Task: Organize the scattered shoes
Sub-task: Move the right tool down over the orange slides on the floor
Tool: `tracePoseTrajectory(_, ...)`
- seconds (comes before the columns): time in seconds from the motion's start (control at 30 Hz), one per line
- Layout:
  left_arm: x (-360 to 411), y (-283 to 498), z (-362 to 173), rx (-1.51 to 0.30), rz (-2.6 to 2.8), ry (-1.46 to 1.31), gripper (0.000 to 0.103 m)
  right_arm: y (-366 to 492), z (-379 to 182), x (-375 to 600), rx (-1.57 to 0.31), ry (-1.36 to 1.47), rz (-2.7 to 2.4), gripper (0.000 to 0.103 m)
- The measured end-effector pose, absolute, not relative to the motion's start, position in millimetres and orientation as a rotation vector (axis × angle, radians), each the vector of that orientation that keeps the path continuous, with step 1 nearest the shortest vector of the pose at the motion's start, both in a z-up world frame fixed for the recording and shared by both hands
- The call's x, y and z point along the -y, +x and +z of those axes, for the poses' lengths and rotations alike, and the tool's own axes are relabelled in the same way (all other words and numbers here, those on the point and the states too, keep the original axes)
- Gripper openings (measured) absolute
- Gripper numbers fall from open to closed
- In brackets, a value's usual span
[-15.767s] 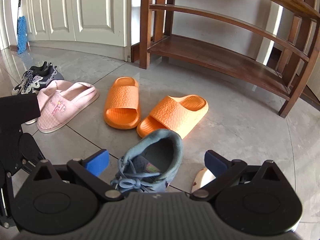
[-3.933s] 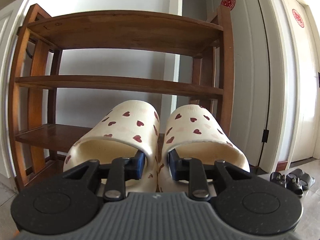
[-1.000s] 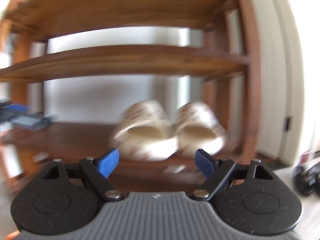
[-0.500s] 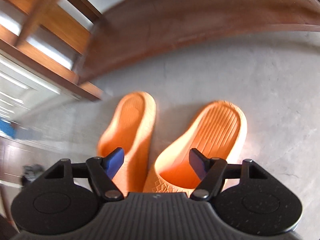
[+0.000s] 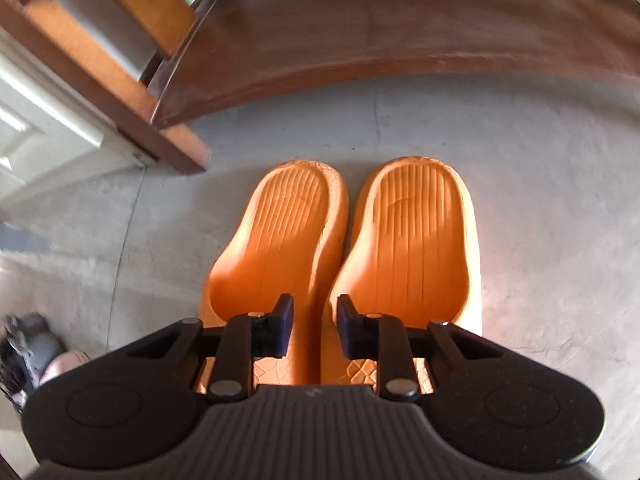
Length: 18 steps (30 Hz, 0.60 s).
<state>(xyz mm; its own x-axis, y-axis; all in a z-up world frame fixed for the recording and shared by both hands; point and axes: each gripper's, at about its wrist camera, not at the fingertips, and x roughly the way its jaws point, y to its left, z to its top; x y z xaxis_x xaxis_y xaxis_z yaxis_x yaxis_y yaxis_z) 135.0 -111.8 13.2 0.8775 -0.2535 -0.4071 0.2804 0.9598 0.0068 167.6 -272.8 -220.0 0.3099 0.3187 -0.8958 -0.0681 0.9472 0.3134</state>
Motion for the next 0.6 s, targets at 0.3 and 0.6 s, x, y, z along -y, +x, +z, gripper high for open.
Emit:
tracePoseTrajectory(0.3,122,140,-23,-0.480,-0.263,0.230,0.096,175,-235,239,-1.259,0.026,0.220,0.060)
tracePoseTrajectory(0.6,129,143,-36,-0.496,-0.269,0.248,0.096,148,-230,245,-1.191,-0.123,0.288,0.017)
